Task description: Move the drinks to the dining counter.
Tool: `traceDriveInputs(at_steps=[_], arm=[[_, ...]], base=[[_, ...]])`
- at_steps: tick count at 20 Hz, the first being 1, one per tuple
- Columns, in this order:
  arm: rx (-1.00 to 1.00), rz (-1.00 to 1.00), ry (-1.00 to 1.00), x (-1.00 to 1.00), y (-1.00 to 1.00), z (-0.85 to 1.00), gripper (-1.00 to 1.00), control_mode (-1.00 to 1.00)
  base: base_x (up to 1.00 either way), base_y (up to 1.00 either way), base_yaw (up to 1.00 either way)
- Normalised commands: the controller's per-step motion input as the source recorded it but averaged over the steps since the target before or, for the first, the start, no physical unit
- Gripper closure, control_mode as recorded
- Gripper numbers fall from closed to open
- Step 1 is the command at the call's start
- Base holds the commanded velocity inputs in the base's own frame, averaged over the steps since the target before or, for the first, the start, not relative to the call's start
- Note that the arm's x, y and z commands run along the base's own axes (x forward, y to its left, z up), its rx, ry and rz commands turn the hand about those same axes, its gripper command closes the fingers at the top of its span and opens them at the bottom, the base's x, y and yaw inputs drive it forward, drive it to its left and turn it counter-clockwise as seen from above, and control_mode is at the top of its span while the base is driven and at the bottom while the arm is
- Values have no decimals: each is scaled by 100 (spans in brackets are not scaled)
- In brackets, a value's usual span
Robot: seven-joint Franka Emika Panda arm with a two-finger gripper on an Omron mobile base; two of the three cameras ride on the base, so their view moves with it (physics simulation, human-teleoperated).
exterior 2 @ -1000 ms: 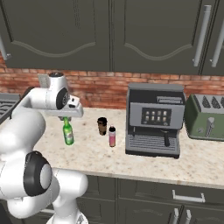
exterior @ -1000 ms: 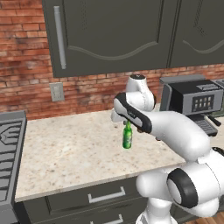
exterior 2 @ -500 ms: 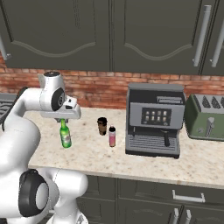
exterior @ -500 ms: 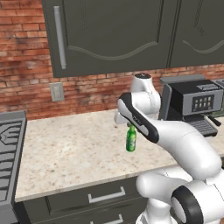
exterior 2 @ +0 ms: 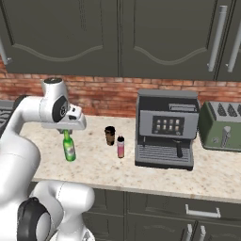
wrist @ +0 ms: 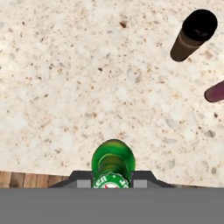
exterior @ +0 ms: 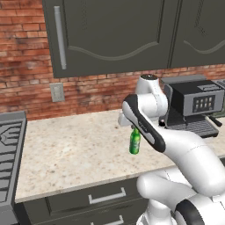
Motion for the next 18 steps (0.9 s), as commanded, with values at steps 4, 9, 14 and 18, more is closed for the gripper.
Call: traceDriveInputs(at_steps=[4, 9, 14, 18], arm=[[0, 0, 0, -1, 0, 23, 100, -100], [0, 0, 0, -7, -11, 28, 100, -100], [0, 0, 0, -19, -14, 21, 100, -100], [0, 0, 0, -6, -3, 4, 100, 100]], base=[[0, 0, 0], [0, 0, 0], [0, 0, 0], [-17, -6, 0]])
